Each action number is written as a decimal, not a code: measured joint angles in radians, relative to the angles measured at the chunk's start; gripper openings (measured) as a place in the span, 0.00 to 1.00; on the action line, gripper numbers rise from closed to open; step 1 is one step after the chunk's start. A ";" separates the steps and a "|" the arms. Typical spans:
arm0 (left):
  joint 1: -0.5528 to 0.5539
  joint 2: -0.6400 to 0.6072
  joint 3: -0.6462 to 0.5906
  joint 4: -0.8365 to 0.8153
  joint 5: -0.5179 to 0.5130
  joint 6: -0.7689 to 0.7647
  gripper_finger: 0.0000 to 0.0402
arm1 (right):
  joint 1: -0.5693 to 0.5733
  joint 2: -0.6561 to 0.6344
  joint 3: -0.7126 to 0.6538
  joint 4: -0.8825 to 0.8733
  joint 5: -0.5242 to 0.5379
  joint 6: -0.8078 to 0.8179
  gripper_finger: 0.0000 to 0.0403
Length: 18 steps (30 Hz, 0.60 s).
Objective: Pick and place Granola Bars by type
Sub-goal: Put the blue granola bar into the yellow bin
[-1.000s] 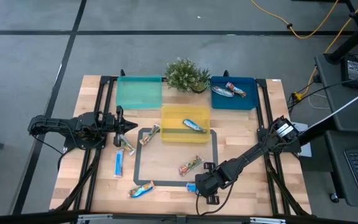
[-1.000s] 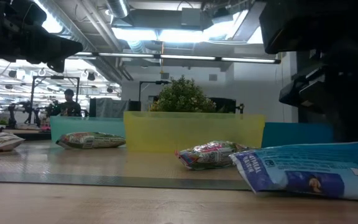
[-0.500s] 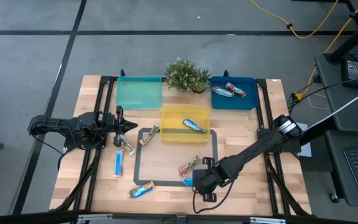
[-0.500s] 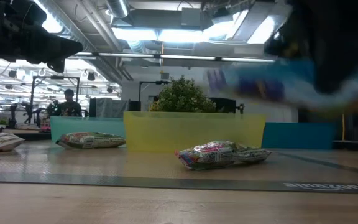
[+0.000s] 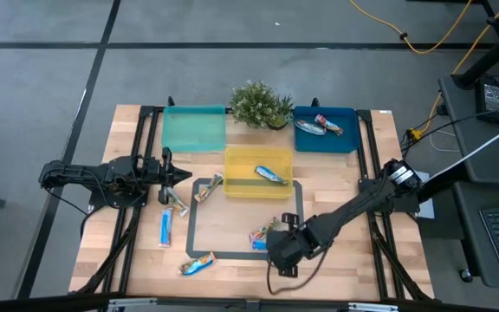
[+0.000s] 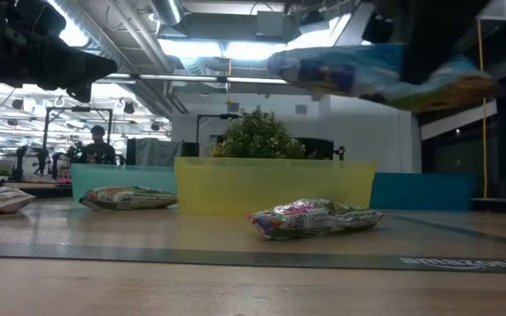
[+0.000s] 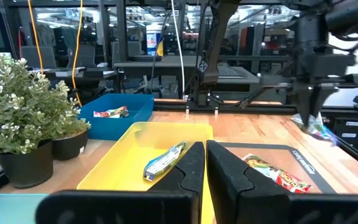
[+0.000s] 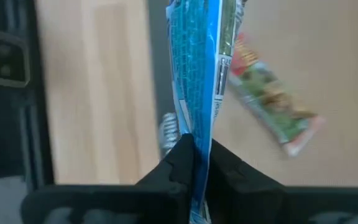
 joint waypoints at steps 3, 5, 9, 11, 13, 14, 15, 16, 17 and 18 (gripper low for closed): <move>0.000 0.000 0.000 0.000 0.000 0.000 0.02 | -0.043 -0.024 0.000 -0.031 0.000 -0.048 0.07; 0.000 0.000 0.000 0.000 0.000 0.000 0.02 | -0.080 -0.050 0.000 -0.065 -0.008 -0.084 0.07; 0.000 0.000 0.000 0.000 0.000 0.000 0.02 | -0.175 -0.133 -0.001 -0.120 -0.022 -0.157 0.07; 0.000 0.000 0.000 0.000 0.000 0.000 0.02 | -0.234 -0.180 -0.001 -0.132 -0.022 -0.185 0.07; 0.000 0.000 0.000 0.000 0.000 0.000 0.03 | -0.288 -0.230 -0.001 -0.136 -0.036 -0.211 0.07; 0.000 0.000 0.000 0.000 0.000 0.000 0.03 | -0.313 -0.256 -0.001 -0.135 -0.050 -0.226 0.07; 0.000 0.000 0.000 0.000 0.000 0.000 0.03 | -0.338 -0.281 -0.001 -0.136 -0.059 -0.234 0.07; 0.000 0.000 0.000 0.000 0.000 0.000 0.03 | -0.361 -0.302 -0.001 -0.136 -0.060 -0.242 0.07; 0.000 0.000 0.000 0.000 0.000 0.000 0.03 | -0.383 -0.322 -0.001 -0.135 -0.061 -0.253 0.07; 0.000 0.000 0.000 0.000 0.000 0.000 0.03 | -0.402 -0.339 -0.001 -0.136 -0.061 -0.259 0.07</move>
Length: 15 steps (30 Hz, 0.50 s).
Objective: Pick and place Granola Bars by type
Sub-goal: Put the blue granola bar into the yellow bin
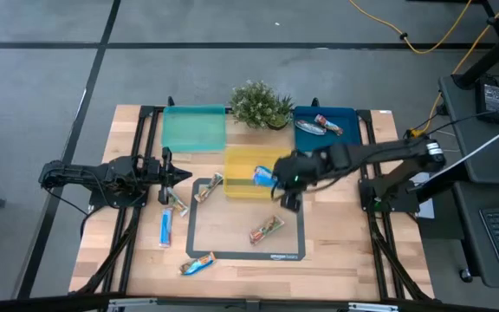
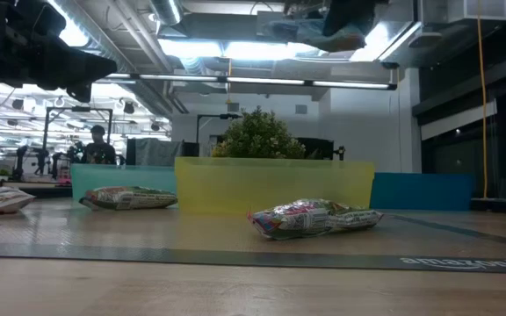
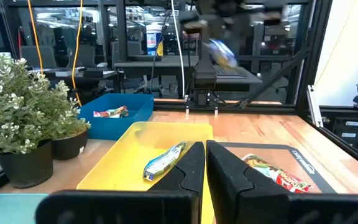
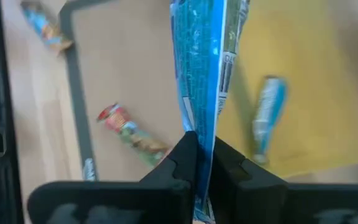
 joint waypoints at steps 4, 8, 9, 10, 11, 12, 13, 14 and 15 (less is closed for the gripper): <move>0.000 0.000 0.000 0.000 0.000 0.000 0.02 | -0.060 -0.037 0.000 0.004 0.001 -0.029 0.07; 0.000 0.000 0.000 0.000 0.000 0.000 0.02 | -0.115 -0.030 0.000 0.011 -0.026 -0.061 0.07; 0.000 0.000 0.000 0.000 0.000 0.000 0.02 | -0.130 -0.024 0.000 0.019 -0.041 -0.075 0.07; 0.000 0.000 0.000 0.000 0.000 0.000 0.02 | -0.146 -0.015 0.000 0.029 -0.055 -0.088 0.07; 0.000 0.000 0.000 0.000 0.000 0.000 0.02 | -0.163 -0.002 0.000 0.044 -0.067 -0.104 0.07; 0.000 0.000 0.000 0.000 0.000 0.000 0.02 | -0.179 0.009 0.000 0.065 -0.081 -0.121 0.07; 0.000 0.000 0.000 0.000 0.000 0.000 0.02 | -0.197 0.018 0.000 0.083 -0.098 -0.138 0.07; 0.000 0.000 0.000 0.000 0.000 0.000 0.03 | -0.217 0.030 0.000 0.103 -0.119 -0.158 0.07; 0.000 0.000 0.000 0.000 0.000 0.000 0.03 | -0.236 0.042 0.000 0.127 -0.139 -0.175 0.07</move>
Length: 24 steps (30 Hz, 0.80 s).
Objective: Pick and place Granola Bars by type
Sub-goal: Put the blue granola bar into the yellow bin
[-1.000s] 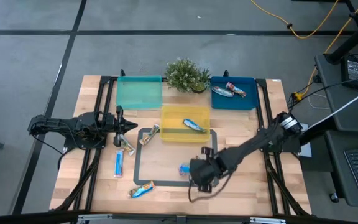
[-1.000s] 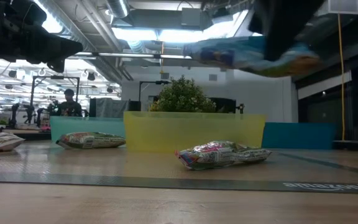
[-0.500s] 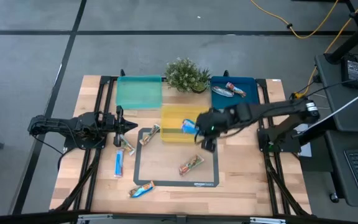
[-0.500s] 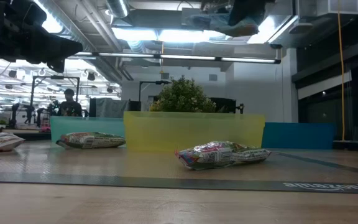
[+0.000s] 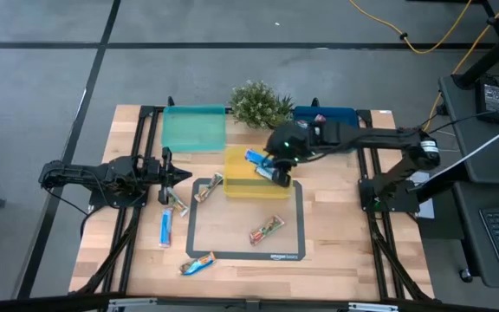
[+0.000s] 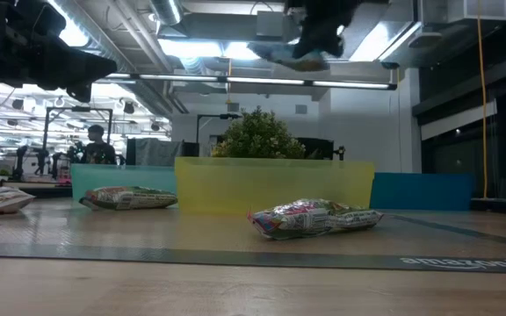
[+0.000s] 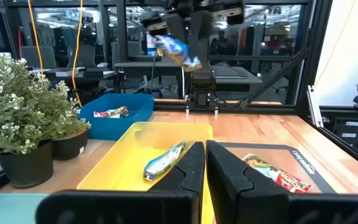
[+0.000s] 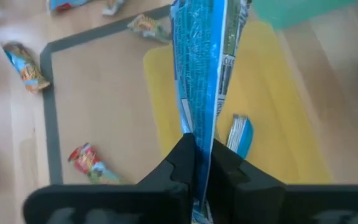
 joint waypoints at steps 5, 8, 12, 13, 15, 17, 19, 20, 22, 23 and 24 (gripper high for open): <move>0.000 0.000 0.000 0.000 0.000 0.000 0.03 | -0.076 0.062 0.000 0.039 -0.060 -0.036 0.07; 0.000 0.000 0.000 0.000 0.000 0.000 0.02 | -0.094 0.093 0.000 0.026 -0.064 -0.058 0.07; 0.000 0.000 0.000 0.000 0.000 0.000 0.02 | -0.104 0.132 0.000 0.025 -0.064 -0.079 0.07; 0.000 0.000 0.000 0.000 0.000 0.000 0.02 | -0.105 0.146 0.000 0.025 -0.063 -0.091 0.07; 0.000 0.000 0.000 0.000 0.000 0.000 0.02 | -0.106 0.180 -0.005 0.027 -0.047 -0.116 0.07; 0.000 0.000 0.000 0.000 0.000 0.000 0.02 | -0.106 0.218 -0.006 0.021 -0.030 -0.142 0.07; 0.000 0.000 0.000 0.000 0.000 0.000 0.03 | -0.106 0.260 -0.006 0.023 -0.030 -0.166 0.07; 0.000 0.000 0.000 0.000 0.000 0.000 0.03 | -0.106 0.282 -0.006 0.023 -0.029 -0.178 0.07; 0.000 0.000 0.000 0.000 0.000 0.000 0.03 | -0.109 0.326 -0.007 0.024 -0.030 -0.203 0.07; 0.000 0.000 0.000 0.000 0.000 0.000 0.03 | -0.111 0.345 -0.007 0.024 -0.030 -0.213 0.07; 0.000 0.000 0.000 0.000 0.000 0.000 0.03 | -0.115 0.363 -0.007 0.024 -0.030 -0.218 0.07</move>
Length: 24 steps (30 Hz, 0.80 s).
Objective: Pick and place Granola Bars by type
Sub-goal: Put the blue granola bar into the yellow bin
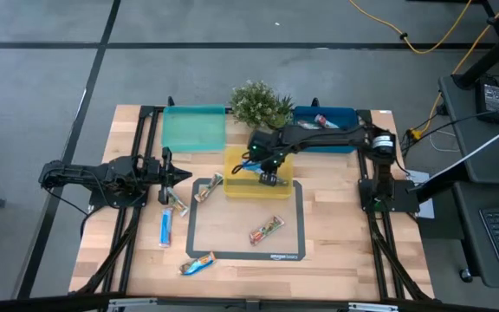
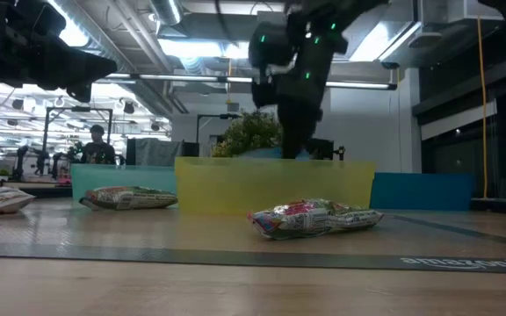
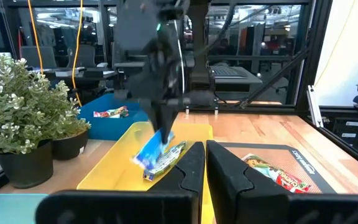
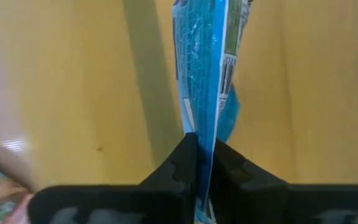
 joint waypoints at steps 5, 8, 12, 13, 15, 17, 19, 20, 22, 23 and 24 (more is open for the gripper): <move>0.000 0.000 0.000 0.000 0.000 0.000 0.02 | -0.022 0.046 0.000 0.007 0.002 -0.024 0.07; 0.000 0.000 0.000 0.000 0.000 0.000 0.02 | -0.032 0.047 0.000 0.019 0.002 -0.027 0.07; 0.000 0.000 0.000 0.000 0.000 0.000 0.03 | -0.049 0.047 0.000 0.031 0.002 -0.028 0.07; 0.000 0.000 0.000 0.000 0.000 0.000 0.03 | -0.053 0.047 0.000 0.031 0.002 -0.030 0.07; 0.000 0.000 0.000 0.000 0.000 0.000 0.03 | -0.058 0.047 0.000 0.031 0.002 -0.034 0.07; 0.000 0.000 0.000 0.000 0.000 0.000 0.03 | -0.060 0.047 0.000 0.031 0.002 -0.041 0.07; 0.000 0.000 0.000 0.000 0.000 0.000 0.03 | -0.059 0.047 0.000 0.030 0.002 -0.047 0.07; 0.000 0.000 0.000 0.000 0.000 0.000 0.03 | -0.059 0.047 0.000 0.030 0.002 -0.049 0.07; 0.000 0.000 0.000 0.000 0.000 0.000 0.03 | -0.059 0.047 0.000 0.030 0.001 -0.050 0.07; 0.000 0.000 0.000 0.000 0.000 0.000 0.03 | -0.059 0.047 0.000 0.030 0.001 -0.052 0.07; 0.000 0.000 0.000 0.000 0.000 0.000 0.03 | -0.059 0.047 0.000 0.030 0.001 -0.055 0.07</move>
